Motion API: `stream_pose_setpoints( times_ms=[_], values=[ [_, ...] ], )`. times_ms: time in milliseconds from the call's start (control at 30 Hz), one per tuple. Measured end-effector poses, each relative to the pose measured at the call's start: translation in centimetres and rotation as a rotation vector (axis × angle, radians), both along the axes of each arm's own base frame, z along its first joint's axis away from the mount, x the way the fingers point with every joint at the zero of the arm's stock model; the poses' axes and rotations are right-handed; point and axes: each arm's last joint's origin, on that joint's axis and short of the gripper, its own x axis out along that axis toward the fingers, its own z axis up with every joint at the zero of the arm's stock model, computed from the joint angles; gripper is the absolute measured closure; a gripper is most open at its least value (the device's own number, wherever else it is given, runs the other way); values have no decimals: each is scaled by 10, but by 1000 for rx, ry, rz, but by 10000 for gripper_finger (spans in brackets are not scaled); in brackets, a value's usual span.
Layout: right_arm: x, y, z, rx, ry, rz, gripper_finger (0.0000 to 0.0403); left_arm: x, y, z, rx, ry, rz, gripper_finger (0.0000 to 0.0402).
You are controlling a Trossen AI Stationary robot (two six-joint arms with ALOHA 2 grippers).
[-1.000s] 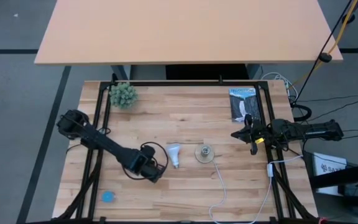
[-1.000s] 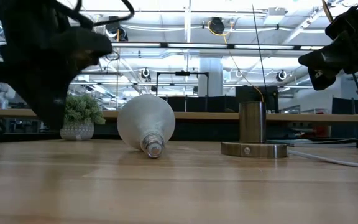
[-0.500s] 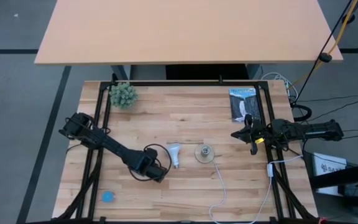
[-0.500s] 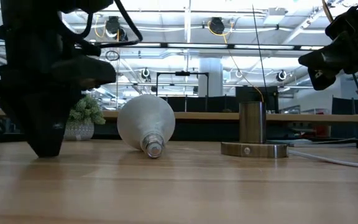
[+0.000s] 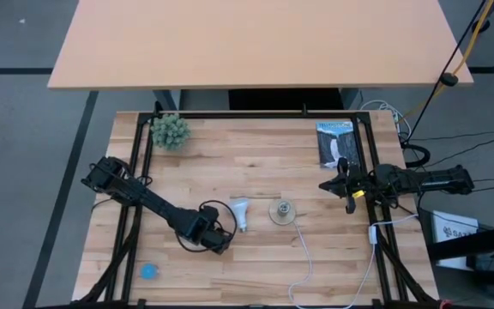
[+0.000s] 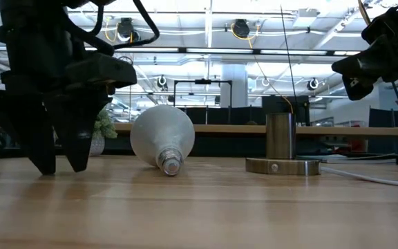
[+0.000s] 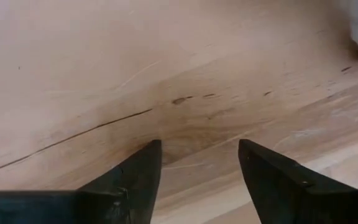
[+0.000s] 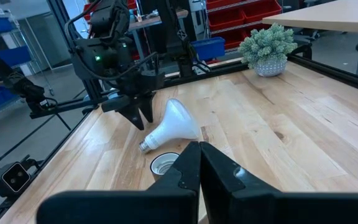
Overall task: Screw lightbulb
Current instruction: Insert the lightbulb into the lamp
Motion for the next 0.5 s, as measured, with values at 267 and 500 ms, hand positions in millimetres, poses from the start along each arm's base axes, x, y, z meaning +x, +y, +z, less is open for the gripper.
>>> stream_pose_setpoints(
  times_ms=[267, 500],
  values=[
    [0, 0, 0, 0, 0, 0, 403, 1, 1, 0, 5, -7, -1, 177],
    [0, 0, 0, 0, 0, 0, 403, 12, -3, 3, -21, -126, 36, 184]
  ],
)
